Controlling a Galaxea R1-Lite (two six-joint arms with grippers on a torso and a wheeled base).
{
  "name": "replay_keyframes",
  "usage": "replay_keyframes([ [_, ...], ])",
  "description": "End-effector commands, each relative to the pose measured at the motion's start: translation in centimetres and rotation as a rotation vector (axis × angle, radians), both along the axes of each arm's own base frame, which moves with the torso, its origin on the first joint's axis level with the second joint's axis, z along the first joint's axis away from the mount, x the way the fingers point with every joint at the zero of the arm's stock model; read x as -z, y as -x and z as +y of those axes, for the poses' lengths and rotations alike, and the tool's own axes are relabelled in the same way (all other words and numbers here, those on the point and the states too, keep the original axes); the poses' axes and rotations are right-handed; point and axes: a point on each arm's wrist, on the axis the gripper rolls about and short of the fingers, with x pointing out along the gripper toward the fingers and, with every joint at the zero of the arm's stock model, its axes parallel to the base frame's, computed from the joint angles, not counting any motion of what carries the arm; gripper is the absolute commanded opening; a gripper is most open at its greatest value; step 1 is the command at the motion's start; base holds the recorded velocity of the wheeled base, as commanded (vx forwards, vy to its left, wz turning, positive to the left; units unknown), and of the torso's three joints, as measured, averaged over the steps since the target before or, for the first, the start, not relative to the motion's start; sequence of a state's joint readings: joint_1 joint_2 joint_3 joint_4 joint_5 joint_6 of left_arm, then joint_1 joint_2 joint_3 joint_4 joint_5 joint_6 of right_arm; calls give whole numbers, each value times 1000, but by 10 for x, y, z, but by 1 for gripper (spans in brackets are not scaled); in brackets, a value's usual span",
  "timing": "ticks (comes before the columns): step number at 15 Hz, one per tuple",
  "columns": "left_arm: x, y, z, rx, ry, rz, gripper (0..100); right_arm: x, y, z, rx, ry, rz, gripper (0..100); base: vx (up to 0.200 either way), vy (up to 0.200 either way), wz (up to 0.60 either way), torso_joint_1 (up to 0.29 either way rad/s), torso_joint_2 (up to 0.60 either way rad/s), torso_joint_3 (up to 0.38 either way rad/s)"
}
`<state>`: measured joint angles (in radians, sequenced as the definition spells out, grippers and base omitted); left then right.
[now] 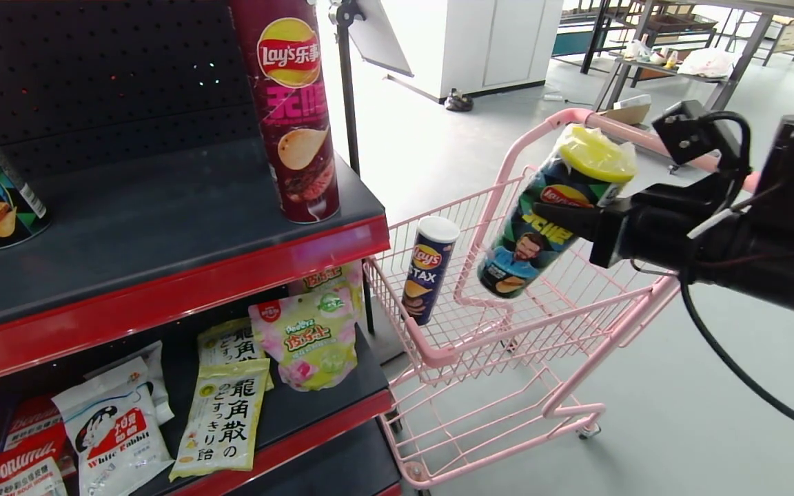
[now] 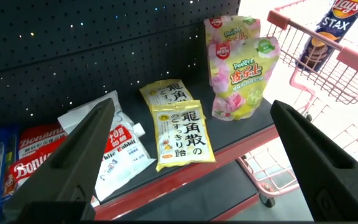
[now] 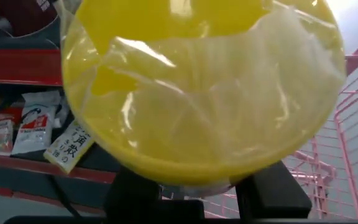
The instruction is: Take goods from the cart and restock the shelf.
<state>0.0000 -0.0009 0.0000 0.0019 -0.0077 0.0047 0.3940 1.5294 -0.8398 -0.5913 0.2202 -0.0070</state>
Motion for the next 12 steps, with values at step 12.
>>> replay_keyframes([
  [12,0,0,0,0,2,0,100,83,262,-116,441,191,99,0,0,0,0,0,0,0],
])
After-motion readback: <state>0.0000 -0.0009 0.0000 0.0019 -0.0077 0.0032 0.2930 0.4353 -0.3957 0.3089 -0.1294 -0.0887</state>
